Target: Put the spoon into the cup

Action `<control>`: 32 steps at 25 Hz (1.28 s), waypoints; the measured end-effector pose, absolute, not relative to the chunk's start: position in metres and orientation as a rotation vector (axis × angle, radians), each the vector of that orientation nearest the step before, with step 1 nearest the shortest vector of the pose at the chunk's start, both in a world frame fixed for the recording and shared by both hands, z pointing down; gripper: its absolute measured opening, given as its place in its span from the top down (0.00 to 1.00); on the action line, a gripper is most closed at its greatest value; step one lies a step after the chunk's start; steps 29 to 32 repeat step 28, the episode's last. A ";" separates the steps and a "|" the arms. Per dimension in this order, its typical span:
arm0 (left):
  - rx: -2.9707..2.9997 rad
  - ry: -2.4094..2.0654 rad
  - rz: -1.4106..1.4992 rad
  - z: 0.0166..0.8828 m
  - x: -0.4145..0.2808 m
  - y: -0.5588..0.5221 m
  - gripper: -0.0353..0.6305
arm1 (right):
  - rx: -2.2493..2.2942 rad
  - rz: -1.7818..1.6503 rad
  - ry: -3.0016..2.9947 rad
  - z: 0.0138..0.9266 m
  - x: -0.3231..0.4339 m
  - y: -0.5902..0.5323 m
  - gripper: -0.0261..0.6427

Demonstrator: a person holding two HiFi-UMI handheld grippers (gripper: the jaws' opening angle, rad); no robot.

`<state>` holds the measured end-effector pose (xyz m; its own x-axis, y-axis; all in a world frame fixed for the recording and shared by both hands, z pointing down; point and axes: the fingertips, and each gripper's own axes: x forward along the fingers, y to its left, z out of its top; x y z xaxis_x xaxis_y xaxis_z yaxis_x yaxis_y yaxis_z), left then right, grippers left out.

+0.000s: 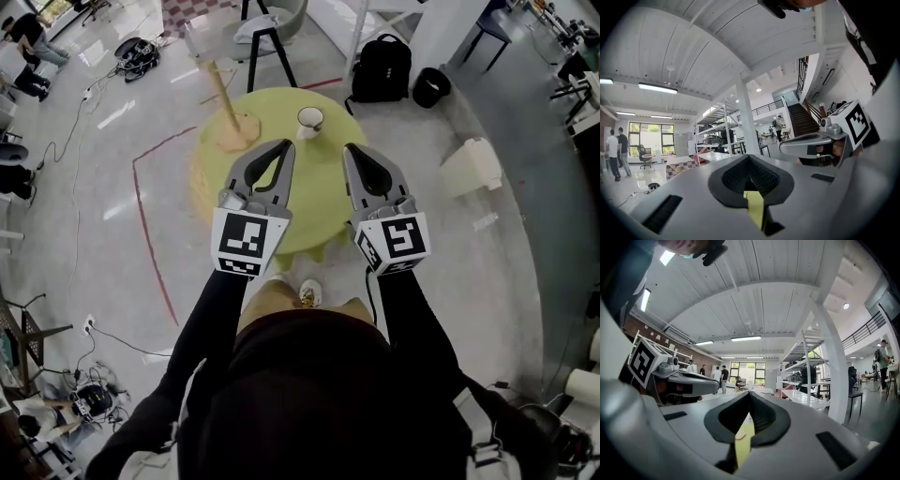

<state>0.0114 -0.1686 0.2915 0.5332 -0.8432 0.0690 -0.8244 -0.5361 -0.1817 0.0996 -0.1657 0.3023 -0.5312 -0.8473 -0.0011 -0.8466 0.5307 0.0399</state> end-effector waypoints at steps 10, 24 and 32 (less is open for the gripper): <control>-2.604 1.475 -0.194 0.287 0.007 -0.169 0.92 | 1.553 -0.061 -2.699 0.302 0.107 -0.165 0.92; -2.593 1.480 -0.204 0.288 0.014 -0.164 0.92 | 1.537 -0.083 -2.712 0.302 0.112 -0.162 0.92; -2.591 1.480 -0.197 0.287 0.016 -0.161 0.92 | 1.540 -0.085 -2.711 0.301 0.117 -0.161 0.92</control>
